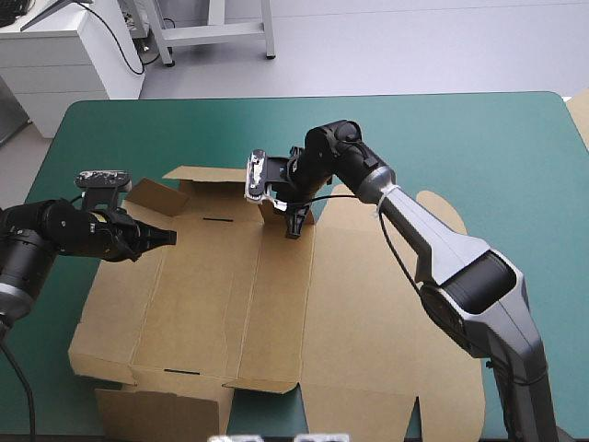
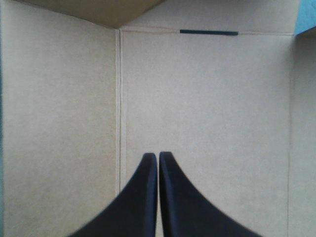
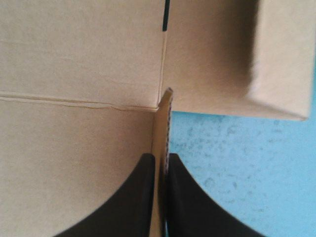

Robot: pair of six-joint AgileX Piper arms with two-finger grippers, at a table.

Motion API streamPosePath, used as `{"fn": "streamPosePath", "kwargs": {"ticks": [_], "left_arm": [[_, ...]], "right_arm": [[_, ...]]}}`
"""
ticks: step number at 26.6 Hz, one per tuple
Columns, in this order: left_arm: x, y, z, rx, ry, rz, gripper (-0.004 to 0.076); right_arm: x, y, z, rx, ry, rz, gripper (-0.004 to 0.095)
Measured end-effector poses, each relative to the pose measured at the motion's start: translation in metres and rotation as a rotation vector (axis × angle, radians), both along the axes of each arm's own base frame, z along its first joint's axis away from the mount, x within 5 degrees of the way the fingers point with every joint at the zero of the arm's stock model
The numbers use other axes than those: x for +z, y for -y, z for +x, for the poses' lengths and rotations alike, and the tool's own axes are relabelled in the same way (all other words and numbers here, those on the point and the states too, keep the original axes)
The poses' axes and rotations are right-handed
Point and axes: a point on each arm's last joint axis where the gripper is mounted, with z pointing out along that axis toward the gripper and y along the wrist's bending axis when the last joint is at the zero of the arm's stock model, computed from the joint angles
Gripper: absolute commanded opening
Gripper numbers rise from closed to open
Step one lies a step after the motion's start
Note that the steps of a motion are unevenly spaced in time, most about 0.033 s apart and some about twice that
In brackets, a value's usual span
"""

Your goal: Fold the box

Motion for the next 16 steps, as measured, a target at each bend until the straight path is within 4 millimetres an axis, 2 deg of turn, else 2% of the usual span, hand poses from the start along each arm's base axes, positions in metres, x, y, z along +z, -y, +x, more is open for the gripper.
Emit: {"fn": "streamPosePath", "kwargs": {"ticks": [1, 5, 8, 16], "left_arm": [[0.0, 0.0, 0.0, 0.0, 0.0, 0.0, -0.0008], [0.0, 0.0, 0.0, 0.0, 0.0, 0.0, -0.0008], [0.0, 0.0, 0.0, 0.0, 0.0, 0.0, -0.0008], [0.0, 0.0, 0.0, 0.0, 0.0, 0.002, -0.0008]], "right_arm": [[0.0, 0.0, 0.0, -0.005, 0.0, 0.002, 0.0285], [0.0, 0.0, 0.001, -0.028, -0.005, 0.011, 0.0361], [0.003, 0.001, 0.0, -0.039, -0.002, 0.011, 0.0334], [0.029, 0.017, -0.009, -0.095, 0.033, -0.046, 0.0153]]}}
